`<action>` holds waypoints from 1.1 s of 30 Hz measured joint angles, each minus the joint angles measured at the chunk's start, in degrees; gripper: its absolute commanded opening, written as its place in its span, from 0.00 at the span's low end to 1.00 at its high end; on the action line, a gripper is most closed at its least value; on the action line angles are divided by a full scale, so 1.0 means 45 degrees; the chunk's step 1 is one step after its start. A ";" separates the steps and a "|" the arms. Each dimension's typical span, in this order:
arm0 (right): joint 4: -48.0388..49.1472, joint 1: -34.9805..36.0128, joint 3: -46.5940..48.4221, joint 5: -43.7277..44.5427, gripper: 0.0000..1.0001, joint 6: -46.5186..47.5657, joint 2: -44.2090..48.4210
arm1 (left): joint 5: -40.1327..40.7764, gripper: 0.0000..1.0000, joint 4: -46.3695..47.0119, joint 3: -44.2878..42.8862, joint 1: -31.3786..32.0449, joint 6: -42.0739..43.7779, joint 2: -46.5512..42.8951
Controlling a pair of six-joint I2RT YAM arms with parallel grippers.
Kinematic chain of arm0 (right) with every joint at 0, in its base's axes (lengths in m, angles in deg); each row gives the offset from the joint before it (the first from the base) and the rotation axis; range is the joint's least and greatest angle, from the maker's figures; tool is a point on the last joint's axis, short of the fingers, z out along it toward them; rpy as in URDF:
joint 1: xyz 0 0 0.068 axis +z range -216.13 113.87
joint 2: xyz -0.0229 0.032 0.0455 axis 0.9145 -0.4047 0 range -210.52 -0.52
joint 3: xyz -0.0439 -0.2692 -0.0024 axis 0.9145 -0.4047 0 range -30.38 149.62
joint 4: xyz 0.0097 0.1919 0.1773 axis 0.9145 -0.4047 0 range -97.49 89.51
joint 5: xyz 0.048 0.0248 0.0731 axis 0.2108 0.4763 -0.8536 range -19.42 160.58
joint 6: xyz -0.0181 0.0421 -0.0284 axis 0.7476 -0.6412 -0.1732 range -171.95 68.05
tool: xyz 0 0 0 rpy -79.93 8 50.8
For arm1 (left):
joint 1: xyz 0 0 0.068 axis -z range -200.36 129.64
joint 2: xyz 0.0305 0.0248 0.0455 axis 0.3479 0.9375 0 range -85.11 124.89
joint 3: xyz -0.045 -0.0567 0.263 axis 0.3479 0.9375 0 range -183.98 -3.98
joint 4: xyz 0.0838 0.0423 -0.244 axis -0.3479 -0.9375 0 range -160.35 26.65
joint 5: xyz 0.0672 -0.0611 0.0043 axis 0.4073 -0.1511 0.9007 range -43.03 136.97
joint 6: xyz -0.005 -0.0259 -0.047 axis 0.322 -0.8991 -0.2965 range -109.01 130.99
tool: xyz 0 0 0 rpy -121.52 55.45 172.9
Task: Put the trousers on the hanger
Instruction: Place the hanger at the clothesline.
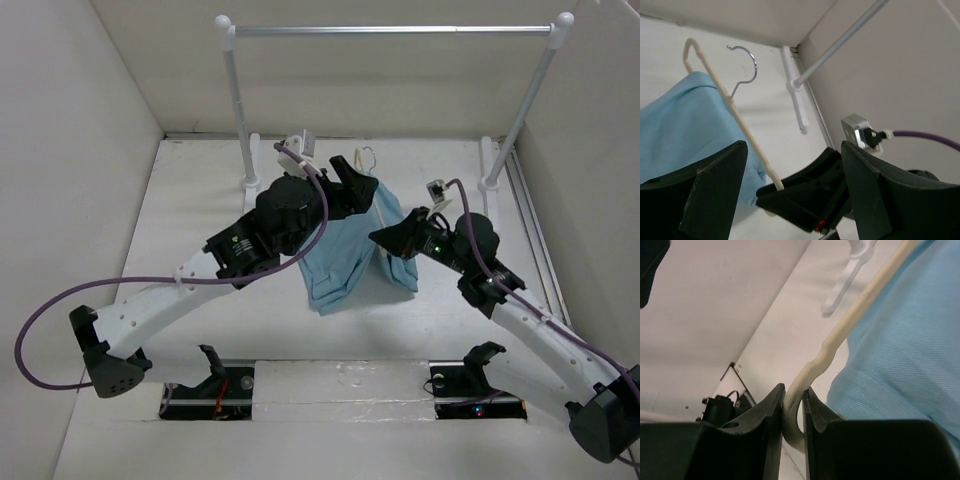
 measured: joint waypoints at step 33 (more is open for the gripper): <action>0.2613 -1.0244 0.8082 -0.5217 0.00 -0.2686 -0.2866 | 0.0155 0.75 -0.1035 0.0792 -0.0491 0.0923 -0.2866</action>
